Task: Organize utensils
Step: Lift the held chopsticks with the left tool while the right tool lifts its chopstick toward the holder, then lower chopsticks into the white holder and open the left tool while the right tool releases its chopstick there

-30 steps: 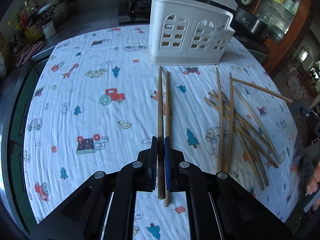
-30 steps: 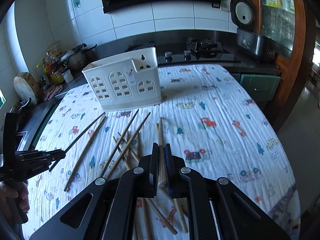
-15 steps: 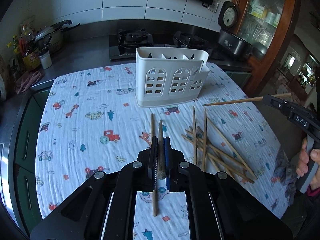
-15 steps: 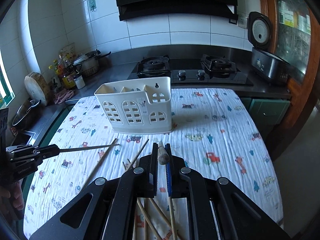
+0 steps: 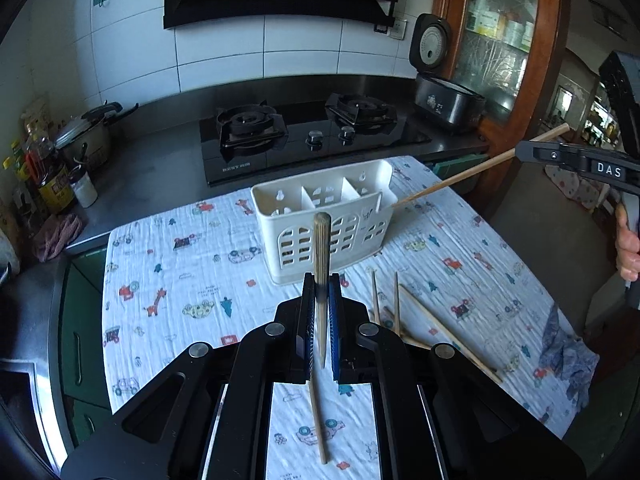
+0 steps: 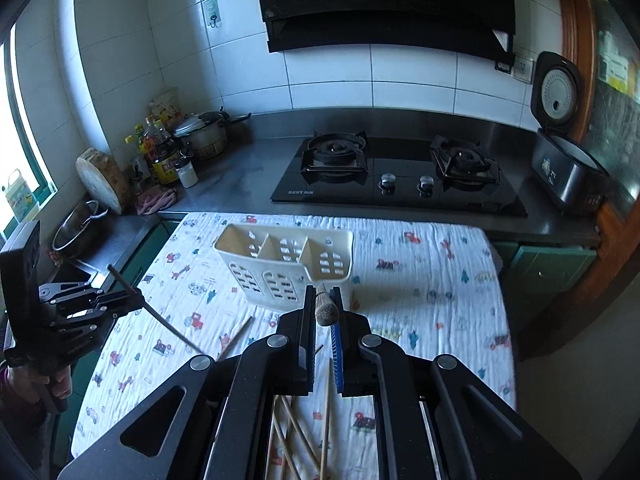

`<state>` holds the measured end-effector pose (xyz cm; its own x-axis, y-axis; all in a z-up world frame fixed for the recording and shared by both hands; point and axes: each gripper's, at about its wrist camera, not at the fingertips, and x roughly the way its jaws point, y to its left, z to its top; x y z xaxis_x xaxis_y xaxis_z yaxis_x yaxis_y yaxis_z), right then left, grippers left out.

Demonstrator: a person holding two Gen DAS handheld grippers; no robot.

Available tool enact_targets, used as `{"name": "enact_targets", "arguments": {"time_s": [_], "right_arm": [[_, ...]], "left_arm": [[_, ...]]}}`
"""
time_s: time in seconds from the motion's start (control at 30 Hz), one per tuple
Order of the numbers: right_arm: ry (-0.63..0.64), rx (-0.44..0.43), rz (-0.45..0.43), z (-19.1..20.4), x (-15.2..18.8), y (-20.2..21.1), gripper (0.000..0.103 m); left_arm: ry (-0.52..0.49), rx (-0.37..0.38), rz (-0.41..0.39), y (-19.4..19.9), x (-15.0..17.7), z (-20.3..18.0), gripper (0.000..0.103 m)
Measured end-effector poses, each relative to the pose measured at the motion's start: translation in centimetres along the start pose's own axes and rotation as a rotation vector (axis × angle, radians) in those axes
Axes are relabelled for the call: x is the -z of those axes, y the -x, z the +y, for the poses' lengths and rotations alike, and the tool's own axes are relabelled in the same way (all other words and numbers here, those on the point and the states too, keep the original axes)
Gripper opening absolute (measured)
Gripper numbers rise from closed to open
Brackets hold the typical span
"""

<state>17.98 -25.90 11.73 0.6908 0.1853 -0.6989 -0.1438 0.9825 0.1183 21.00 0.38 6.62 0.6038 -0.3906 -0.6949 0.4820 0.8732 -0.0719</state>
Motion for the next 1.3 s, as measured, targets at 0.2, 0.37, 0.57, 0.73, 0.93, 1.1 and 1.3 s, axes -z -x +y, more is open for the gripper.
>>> {"name": "enact_targets", "arguments": {"time_s": [0.2, 0.37, 0.57, 0.73, 0.93, 1.1, 1.3], "right_arm": [[0.062, 0.025, 0.04, 0.2, -3.5, -0.6, 0.007], [0.078, 0.049, 0.102, 0.2, -4.9, -3.4, 0.007], [0.055, 0.047, 0.127, 0.4, -5.6, -5.9, 0.007], [0.06, 0.057, 0.148, 0.8, -6.1, -7.4, 0.007], [0.069, 0.064, 0.149, 1.4, -5.9, -8.6, 0.007], [0.083, 0.076, 0.151, 1.7, -5.2, -9.4, 0.007], [0.065, 0.065, 0.144, 1.4, -5.0, -9.7, 0.009]], "left_arm": [[-0.043, 0.004, -0.081, 2.9, -4.4, -0.5, 0.005], [-0.059, -0.034, -0.198, 4.7, -8.6, -0.8, 0.005], [-0.029, -0.072, -0.268, 3.5, -12.2, -0.4, 0.005], [0.01, -0.093, -0.241, -0.3, -13.1, 0.6, 0.005], [0.061, -0.122, -0.199, -4.6, -11.8, 1.7, 0.005], [0.056, -0.126, -0.162, -6.2, -10.6, 2.3, 0.006], [0.074, -0.123, -0.156, -6.4, -9.9, 2.9, 0.006]]}}
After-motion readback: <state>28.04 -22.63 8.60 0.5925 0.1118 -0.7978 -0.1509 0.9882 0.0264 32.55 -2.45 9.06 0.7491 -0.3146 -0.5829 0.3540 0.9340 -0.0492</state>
